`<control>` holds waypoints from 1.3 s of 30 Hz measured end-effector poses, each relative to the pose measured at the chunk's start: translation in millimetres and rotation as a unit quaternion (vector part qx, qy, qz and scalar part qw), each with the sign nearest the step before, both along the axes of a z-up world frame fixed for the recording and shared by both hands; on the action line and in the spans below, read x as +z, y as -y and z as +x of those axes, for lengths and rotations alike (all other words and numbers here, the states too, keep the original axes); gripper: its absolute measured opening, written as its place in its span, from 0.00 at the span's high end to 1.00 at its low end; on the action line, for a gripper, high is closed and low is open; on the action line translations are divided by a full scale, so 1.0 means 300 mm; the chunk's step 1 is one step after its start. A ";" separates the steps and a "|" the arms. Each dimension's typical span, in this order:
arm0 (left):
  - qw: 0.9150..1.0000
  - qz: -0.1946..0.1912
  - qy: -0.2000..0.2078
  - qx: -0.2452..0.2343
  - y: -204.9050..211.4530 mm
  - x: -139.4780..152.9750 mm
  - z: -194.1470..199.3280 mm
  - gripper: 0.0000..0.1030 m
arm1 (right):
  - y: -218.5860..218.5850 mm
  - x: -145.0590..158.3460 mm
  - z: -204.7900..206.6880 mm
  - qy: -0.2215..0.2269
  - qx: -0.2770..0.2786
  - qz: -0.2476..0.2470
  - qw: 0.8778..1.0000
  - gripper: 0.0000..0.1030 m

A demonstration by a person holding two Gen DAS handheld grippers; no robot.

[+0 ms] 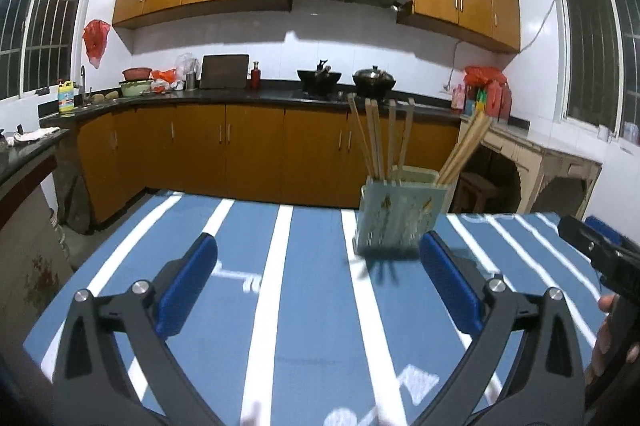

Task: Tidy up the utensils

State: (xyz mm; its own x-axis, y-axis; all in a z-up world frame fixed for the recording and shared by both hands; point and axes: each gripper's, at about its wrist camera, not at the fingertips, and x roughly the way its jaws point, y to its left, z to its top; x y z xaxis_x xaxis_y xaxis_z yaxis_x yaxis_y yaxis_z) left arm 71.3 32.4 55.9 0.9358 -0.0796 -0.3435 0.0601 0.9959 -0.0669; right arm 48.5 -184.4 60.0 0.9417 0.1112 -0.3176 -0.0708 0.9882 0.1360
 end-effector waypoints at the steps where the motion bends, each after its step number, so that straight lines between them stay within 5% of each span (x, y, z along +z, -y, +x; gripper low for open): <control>1: 1.000 0.005 0.000 0.001 0.004 -0.013 -0.015 0.04 | -0.011 -0.009 -0.010 -0.002 -0.002 -0.010 1.000 0.02; 11: 0.999 0.033 0.005 -0.004 0.048 -0.077 -0.094 0.04 | -0.064 -0.103 -0.091 -0.016 0.012 -0.055 0.998 0.02; 39: 0.999 0.033 -0.018 -0.002 0.048 -0.210 -0.121 0.04 | -0.010 -0.201 -0.132 -0.041 -0.011 -0.033 0.999 0.02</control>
